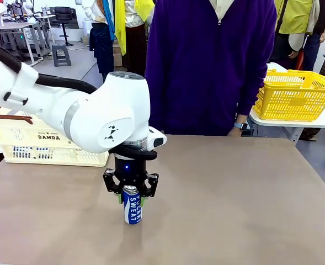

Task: Place the drinks into the Shopping basket.
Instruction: Pick up one drink and place it into the Shopping basket.

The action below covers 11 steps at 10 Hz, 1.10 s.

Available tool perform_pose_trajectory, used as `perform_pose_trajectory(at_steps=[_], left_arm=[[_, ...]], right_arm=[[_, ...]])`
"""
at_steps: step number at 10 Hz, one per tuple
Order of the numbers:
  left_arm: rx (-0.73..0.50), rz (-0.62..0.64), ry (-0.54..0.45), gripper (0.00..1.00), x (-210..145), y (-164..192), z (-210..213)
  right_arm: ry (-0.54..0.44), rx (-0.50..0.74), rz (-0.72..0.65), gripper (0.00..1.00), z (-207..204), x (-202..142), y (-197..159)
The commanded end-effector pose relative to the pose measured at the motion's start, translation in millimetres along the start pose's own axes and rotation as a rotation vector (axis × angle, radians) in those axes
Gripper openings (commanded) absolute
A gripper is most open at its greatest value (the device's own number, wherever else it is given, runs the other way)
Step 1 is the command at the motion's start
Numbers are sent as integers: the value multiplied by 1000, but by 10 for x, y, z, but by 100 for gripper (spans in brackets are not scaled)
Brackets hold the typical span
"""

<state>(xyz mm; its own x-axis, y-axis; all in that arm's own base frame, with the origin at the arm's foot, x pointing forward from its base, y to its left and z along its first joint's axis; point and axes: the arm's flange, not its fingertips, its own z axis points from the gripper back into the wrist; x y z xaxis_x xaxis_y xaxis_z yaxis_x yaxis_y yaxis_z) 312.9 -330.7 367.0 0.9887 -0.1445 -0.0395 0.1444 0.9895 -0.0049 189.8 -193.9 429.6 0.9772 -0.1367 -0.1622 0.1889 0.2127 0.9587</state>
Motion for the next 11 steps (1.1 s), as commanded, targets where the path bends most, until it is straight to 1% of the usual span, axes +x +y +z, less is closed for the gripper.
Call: perform_pose_trajectory(at_steps=[1, 2, 3, 4, 5, 6, 7, 8, 9, 10, 11], left_arm=[[-14, -4, 24, 0, 10, 11, 19], [-12, 3, 13, 0, 14, 37, 77], [-13, 8, -20, 0, 21, 128, 281], [-10, 18, -67, 0, 35, 289, 660], [-24, 7, -115, 0, 46, 503, 1200], [-27, 107, -184, 0, 141, 802, 1834], [-24, 118, -234, 0, 248, 1033, 2275], [-33, 46, -282, 0, 268, 1213, 2533], [-43, 38, -387, 0, 279, 1408, 2707], [-14, 80, -427, 0, 281, 1558, 2755], [-65, 152, -417, 0, 271, 1643, 2737]], right_arm=[[-3, 15, -6, 100, -11, -22, 23], [-3, 15, -6, 100, -11, -22, 23], [-3, 15, -6, 100, -11, -22, 23], [-3, 15, -6, 100, -11, -22, 23], [-3, 15, -6, 100, -11, -22, 23], [-3, 15, -6, 100, -11, -22, 23], [-3, 15, -6, 100, -11, -22, 23], [-3, 15, -6, 100, -11, -22, 23], [-3, 15, -6, 100, -11, -22, 23], [-3, 15, -6, 100, -11, -22, 23], [-3, 15, -6, 100, -11, -22, 23]])
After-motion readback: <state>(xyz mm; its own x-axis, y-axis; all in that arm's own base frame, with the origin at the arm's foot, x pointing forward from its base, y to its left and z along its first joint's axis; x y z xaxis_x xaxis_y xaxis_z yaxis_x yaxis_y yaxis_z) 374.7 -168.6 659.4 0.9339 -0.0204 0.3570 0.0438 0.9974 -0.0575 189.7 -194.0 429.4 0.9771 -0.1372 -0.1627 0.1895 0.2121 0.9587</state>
